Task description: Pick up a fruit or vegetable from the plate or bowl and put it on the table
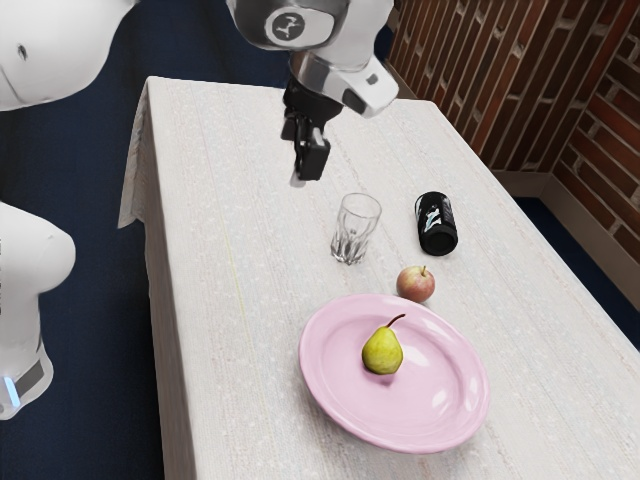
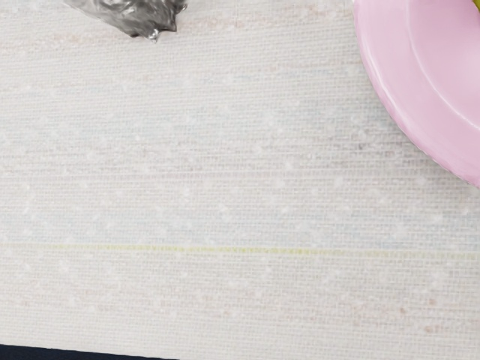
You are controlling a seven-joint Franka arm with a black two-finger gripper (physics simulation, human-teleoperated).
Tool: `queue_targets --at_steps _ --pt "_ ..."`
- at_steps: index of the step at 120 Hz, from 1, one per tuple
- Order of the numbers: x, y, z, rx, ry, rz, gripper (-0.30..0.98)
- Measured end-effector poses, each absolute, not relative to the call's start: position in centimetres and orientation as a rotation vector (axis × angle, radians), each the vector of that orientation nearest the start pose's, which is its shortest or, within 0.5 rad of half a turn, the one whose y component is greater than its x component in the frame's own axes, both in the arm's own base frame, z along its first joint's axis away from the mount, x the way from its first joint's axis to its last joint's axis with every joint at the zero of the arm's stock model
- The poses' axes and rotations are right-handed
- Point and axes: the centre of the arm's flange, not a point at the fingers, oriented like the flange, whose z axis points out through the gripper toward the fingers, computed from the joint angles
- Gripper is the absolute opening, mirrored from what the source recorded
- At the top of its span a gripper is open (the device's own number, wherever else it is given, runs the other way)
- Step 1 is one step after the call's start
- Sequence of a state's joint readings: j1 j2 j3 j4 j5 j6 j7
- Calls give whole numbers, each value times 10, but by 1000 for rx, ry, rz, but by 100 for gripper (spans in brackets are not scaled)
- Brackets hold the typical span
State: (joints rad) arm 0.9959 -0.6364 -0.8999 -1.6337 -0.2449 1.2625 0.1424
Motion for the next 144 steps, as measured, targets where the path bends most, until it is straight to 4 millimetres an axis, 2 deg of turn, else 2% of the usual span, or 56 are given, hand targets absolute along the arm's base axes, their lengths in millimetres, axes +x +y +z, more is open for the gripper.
queue_targets --at_steps 7,14,40,54,75,100,105,110,118,132,144 --pt "406 -182 706 -2924 114 -31 67" --pt "407 -202 703 -2994 175 -50 67" --pt "418 -254 670 -3168 348 -51 67" --pt "425 -271 638 -3183 382 24 67" --pt "429 -280 606 -3185 386 102 67" --pt "433 -296 590 -3187 420 96 67" --pt "441 -291 588 -3200 404 91 67" --pt "457 -273 585 -3226 358 97 67" --pt "479 -256 569 -3250 307 138 67" --pt "495 -265 541 -3265 343 182 66" --pt "504 -261 532 -3262 320 160 67"
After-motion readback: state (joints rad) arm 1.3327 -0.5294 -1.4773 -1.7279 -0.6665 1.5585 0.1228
